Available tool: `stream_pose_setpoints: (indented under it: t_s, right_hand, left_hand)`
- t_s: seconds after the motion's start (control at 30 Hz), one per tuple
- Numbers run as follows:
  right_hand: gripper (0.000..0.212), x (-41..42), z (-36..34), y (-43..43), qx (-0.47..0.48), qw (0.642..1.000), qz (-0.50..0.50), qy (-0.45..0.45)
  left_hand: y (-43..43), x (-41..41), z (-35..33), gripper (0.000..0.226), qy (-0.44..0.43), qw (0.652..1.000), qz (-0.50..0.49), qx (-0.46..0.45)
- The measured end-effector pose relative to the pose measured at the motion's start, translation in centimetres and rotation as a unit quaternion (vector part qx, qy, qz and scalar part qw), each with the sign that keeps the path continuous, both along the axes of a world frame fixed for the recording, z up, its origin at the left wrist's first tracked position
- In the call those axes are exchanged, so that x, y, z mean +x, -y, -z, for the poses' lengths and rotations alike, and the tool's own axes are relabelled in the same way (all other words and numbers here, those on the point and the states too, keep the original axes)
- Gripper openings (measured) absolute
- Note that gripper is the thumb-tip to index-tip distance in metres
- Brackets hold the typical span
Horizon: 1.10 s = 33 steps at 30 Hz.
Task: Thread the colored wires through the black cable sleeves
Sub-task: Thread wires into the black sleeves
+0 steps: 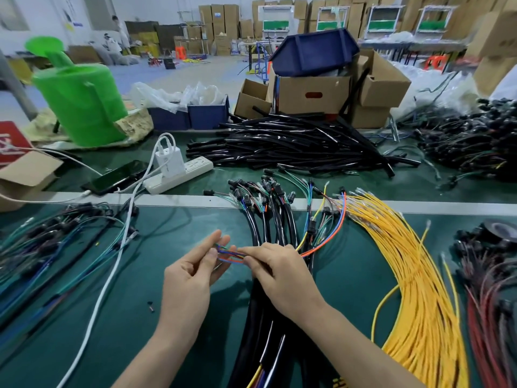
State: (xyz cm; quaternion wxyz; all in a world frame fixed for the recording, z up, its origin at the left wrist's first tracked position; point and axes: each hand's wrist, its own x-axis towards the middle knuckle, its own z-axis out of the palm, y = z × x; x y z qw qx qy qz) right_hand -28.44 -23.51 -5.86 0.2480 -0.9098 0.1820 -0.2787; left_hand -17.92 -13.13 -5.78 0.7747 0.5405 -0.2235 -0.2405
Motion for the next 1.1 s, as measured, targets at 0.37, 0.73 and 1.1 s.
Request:
stream_pose_setpoints:
  t_s: [0.37, 0.73, 1.1]
  right_hand:
    - [0.029, -0.32, -0.31, -0.57, -0.035, 0.999, 0.038, 0.013]
    - [0.026, -0.43, -0.04, -0.70, -0.047, 0.998, 0.033, 0.008]
    - [0.026, -0.72, -0.82, -0.57, -0.124, 0.991, 0.013, 0.056]
  left_hand:
    - [-0.35, -0.53, -0.03, 0.024, 0.094, 0.991, -0.070, 0.061]
    - [-0.17, -0.09, 0.49, 0.014, -0.076, 0.995, -0.059, 0.037]
    - [-0.02, 0.05, -0.05, 0.014, -0.024, 0.997, -0.034, 0.067]
